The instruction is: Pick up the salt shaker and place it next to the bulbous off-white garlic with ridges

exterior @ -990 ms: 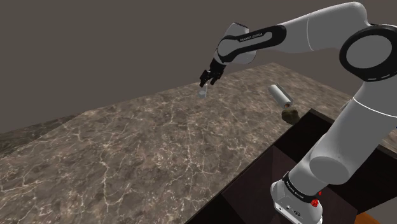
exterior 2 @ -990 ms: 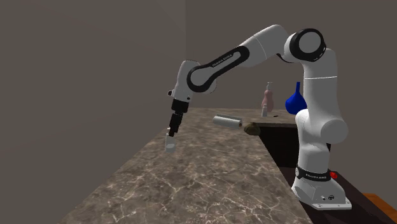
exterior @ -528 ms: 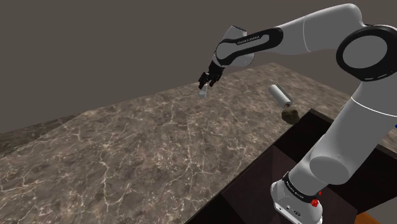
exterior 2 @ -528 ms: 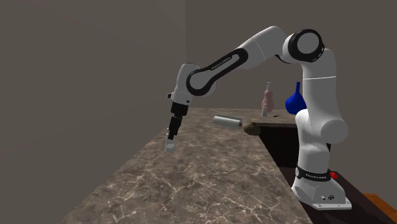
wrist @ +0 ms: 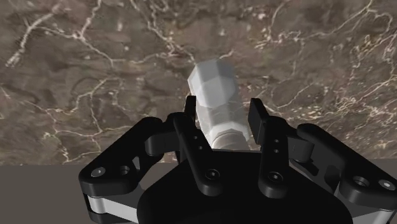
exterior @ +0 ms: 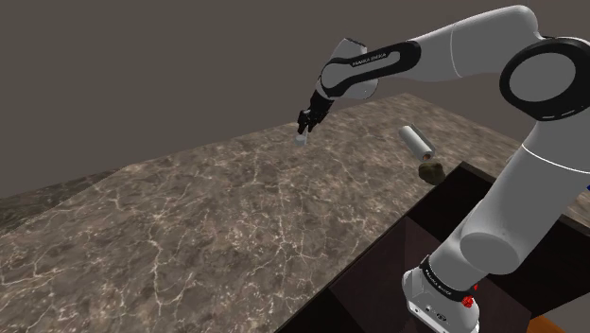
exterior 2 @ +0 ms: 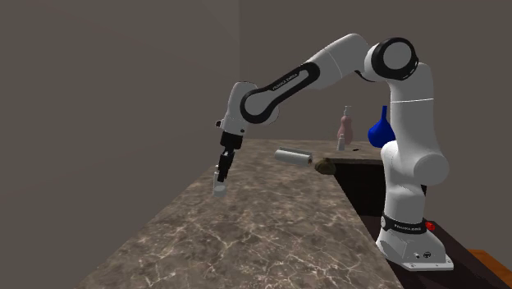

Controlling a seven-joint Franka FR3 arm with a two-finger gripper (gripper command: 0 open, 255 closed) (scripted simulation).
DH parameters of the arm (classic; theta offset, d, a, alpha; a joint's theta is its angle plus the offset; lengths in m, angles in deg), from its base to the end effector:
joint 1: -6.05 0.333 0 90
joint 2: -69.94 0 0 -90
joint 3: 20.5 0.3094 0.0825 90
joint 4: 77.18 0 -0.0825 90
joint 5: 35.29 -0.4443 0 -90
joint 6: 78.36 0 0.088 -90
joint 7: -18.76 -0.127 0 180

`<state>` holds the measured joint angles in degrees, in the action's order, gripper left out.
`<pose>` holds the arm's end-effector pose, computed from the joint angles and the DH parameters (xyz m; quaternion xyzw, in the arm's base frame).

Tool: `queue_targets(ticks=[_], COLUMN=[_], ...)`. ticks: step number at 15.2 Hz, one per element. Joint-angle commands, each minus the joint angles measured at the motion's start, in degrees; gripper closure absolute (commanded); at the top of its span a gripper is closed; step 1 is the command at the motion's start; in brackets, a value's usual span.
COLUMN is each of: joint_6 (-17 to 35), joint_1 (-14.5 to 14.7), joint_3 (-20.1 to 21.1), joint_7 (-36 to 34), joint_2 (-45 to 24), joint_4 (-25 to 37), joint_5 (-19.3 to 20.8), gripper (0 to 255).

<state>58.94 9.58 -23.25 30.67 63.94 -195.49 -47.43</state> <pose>0.6423 0.0135 0.3463 -0.9897 -0.0409 -0.1197 0.0663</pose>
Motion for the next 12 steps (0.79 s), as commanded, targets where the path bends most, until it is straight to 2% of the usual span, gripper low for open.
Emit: queue_targets(ticks=[1,4,12], joint_6=[0.0,0.01,-5.66], joint_1=[0.0,0.0,-0.02], joint_3=[0.0,0.0,-0.2], joint_7=[0.0,0.0,-1.41], joint_2=[-0.02,-0.01,2.46], joint_4=[-0.02,-0.03,3.25], joint_5=[0.0,0.0,1.2], gripper=[255,255,255])
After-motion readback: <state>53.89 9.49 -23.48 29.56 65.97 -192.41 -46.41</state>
